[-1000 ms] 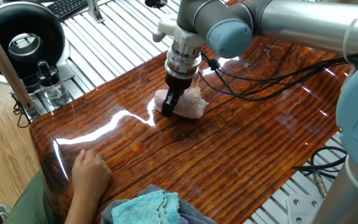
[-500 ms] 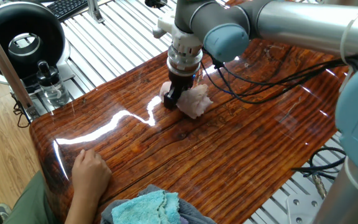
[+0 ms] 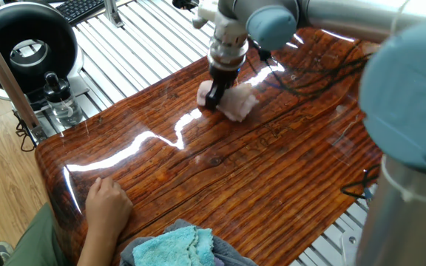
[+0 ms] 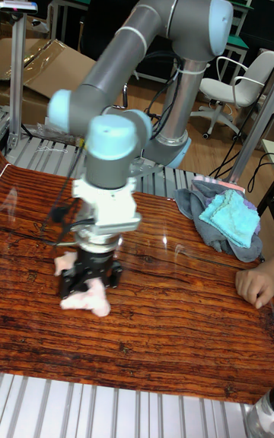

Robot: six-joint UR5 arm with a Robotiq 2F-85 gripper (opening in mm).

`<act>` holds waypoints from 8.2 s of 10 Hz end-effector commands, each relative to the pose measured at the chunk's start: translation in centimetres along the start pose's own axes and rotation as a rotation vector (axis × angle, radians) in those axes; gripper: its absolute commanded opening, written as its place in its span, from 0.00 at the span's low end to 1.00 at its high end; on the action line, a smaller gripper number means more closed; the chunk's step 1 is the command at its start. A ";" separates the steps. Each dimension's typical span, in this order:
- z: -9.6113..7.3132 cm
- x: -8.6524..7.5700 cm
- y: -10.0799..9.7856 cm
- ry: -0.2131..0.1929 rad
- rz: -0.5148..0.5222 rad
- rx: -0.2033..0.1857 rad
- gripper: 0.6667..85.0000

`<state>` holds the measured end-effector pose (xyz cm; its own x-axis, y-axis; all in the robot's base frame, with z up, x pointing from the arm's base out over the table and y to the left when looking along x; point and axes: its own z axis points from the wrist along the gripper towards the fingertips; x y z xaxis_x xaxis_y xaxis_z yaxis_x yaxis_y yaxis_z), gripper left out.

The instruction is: Clean the table with a cloth

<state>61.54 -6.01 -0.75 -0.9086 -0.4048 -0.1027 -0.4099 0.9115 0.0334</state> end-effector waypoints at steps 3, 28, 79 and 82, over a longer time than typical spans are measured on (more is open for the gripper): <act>-0.4 1.6 -10.2 0.015 -0.204 0.120 0.00; -1.2 7.3 -5.4 0.012 0.041 0.192 0.00; -1.9 4.2 13.7 -0.031 0.053 0.035 0.00; -3.8 4.9 14.8 0.019 0.232 0.021 0.00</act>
<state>50.80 4.94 1.90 -0.9512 -0.2909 -0.1029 -0.2932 0.9560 0.0073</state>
